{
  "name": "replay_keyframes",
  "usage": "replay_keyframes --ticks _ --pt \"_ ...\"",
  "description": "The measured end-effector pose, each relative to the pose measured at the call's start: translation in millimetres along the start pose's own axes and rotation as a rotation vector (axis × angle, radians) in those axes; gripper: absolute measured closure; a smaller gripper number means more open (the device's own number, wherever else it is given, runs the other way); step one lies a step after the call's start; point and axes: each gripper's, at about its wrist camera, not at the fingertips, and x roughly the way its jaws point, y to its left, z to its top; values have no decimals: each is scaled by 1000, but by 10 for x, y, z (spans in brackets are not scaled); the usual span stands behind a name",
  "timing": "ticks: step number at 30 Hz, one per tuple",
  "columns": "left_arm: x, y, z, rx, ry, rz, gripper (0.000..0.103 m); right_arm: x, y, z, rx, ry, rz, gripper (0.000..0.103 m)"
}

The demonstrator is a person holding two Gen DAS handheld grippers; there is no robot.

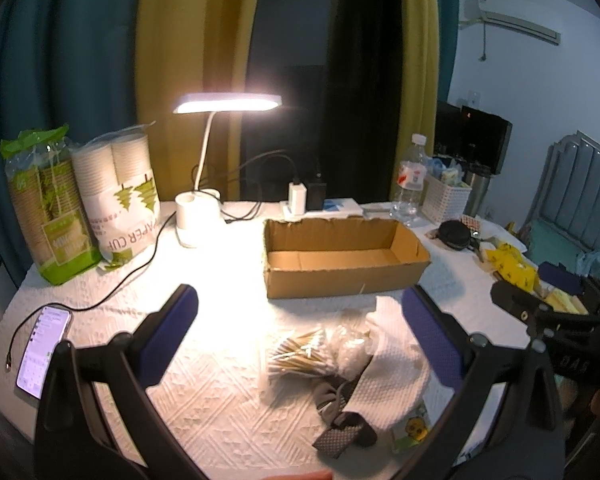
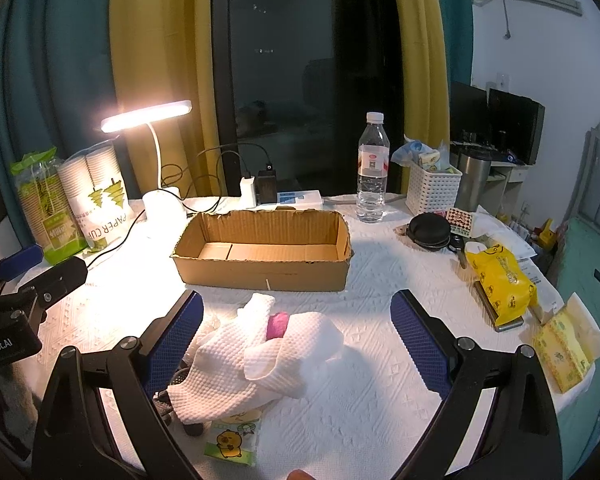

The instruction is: Organize soft objects

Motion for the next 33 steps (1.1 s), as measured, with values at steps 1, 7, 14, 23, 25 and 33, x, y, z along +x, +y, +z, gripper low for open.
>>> replay_keyframes --ticks 1,7,14,23,25,33 --pt "-1 7 1 0 1 0 0 -4 3 3 0 1 2 6" --pt "-13 12 -11 4 4 -3 0 -10 17 5 2 1 1 6" --pt "-41 20 -28 -1 6 -3 0 11 -3 13 -4 3 0 6" --pt "20 73 -39 -7 18 -9 0 15 -1 -2 -2 7 -16 6" --pt "37 76 -36 -5 20 -12 0 19 -13 -3 0 10 -16 6" --pt "94 64 -22 -2 23 -16 0 20 4 -12 -11 12 -13 6"
